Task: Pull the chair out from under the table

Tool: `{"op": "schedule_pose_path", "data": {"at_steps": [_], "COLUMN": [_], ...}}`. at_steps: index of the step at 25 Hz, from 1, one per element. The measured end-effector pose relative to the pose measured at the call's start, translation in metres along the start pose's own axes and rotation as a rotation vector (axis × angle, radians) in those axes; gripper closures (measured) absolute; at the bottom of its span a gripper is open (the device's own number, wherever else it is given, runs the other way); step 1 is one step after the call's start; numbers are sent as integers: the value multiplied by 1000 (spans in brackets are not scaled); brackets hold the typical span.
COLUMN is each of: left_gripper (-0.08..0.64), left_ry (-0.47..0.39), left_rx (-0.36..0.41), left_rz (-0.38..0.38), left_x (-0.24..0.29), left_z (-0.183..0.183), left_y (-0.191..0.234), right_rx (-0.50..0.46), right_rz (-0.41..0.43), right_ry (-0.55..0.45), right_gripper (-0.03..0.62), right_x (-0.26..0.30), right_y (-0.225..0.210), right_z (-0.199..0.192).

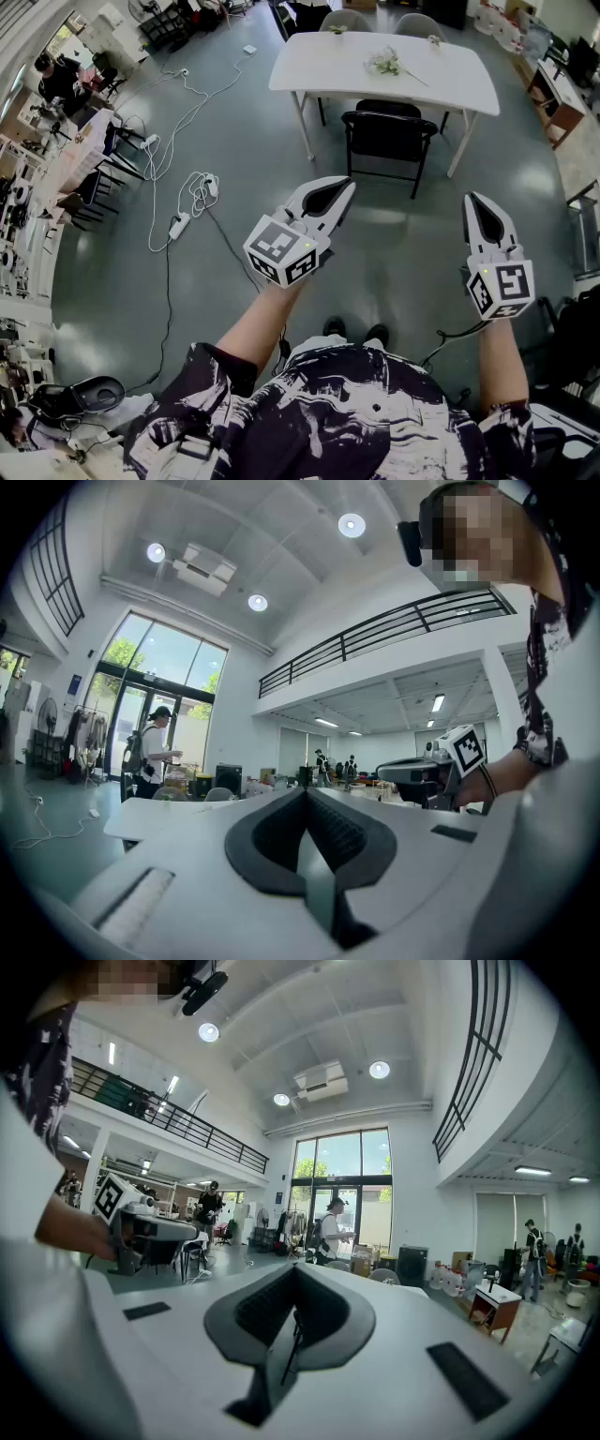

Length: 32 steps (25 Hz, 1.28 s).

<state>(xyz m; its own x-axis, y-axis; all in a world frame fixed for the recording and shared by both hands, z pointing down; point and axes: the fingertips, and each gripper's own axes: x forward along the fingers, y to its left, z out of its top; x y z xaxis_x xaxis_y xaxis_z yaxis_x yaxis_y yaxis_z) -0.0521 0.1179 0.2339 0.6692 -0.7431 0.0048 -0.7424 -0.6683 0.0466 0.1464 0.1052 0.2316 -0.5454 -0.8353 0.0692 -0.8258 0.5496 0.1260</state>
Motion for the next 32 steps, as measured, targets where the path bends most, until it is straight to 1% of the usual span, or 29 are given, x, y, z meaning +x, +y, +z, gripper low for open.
{"op": "schedule_pose_path", "data": {"at_steps": [5, 12, 14, 16, 17, 18, 19, 24, 29, 32], "left_gripper": [555, 555, 555, 550, 359, 135, 130, 130, 130, 130], "left_ry": [4, 5, -9, -54, -73, -83, -88, -82, -72, -70], "left_rx": [0, -6, 4, 49, 72, 84, 88, 92, 80, 75], "left_rz": [-3, -17, -25, -50, -65, -80, -92, -116, -101, -94], "left_x": [8, 3, 5, 8, 9, 10, 10, 7, 13, 27], "left_z": [-3, -3, -2, 5, 9, 12, 14, 18, 16, 14], "left_y": [-2, -2, -4, -10, -13, -15, -16, -17, -18, -24], "right_rx": [-2, -9, 5, 39, 48, 49, 43, 29, 19, 19], "right_rz": [5, 11, 34, 83, 112, 134, 147, 170, 191, 197], "right_ry": [2, 6, -29, -101, -128, -146, -155, -148, -128, -114], "right_gripper": [594, 592, 594, 583, 284, 148, 110, 104, 106, 106], "right_x": [1, 2, 3, 5, 6, 6, 6, 1, -7, -8], "right_y": [-5, 4, 4, 6, 8, 10, 11, 10, 6, -11], "right_z": [-4, -3, 0, 10, 15, 18, 20, 22, 15, 6]}}
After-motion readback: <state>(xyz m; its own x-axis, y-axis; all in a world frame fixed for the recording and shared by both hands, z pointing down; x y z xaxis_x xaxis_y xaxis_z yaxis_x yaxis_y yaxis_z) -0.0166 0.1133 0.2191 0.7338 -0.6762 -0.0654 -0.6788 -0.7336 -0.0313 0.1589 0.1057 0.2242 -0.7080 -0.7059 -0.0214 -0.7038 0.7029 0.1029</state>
